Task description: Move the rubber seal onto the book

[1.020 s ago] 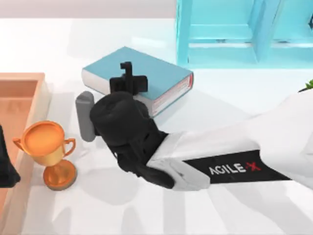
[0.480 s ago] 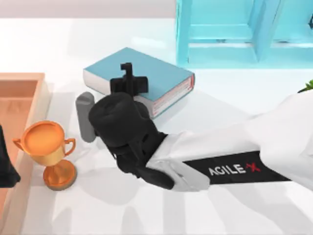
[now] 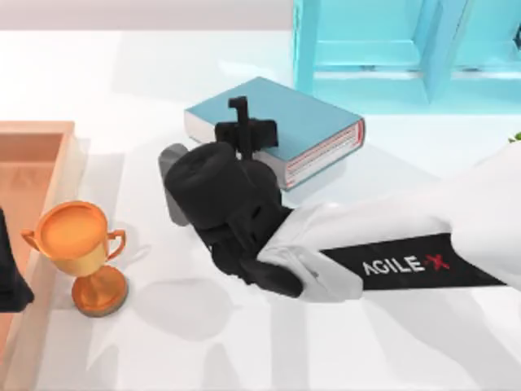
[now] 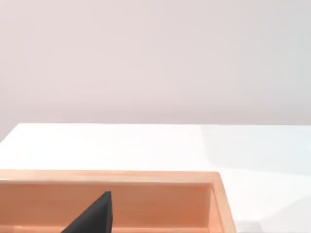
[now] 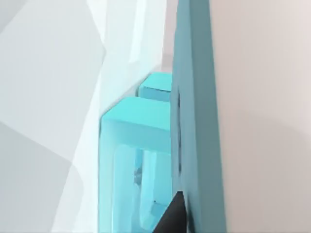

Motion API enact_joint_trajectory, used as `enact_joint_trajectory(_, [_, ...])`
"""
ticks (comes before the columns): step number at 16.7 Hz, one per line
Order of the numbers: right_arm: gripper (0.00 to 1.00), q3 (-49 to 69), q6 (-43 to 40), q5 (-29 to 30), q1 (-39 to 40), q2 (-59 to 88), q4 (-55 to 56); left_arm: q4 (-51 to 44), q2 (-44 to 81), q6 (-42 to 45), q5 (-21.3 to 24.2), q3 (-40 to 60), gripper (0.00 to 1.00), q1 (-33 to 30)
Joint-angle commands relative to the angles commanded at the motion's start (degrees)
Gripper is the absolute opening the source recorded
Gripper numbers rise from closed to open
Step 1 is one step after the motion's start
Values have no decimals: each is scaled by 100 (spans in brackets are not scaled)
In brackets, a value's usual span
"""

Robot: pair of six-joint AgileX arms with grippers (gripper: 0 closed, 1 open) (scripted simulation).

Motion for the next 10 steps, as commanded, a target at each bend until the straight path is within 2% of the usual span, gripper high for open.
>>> enact_joint_trajectory(6, [0,63,10,-492,352,116,683,0,0,0,0,0,100,0])
enact_joint_trajectory(10, [0,58,13,-528,389,123,747,0,0,0,0,0,100,0])
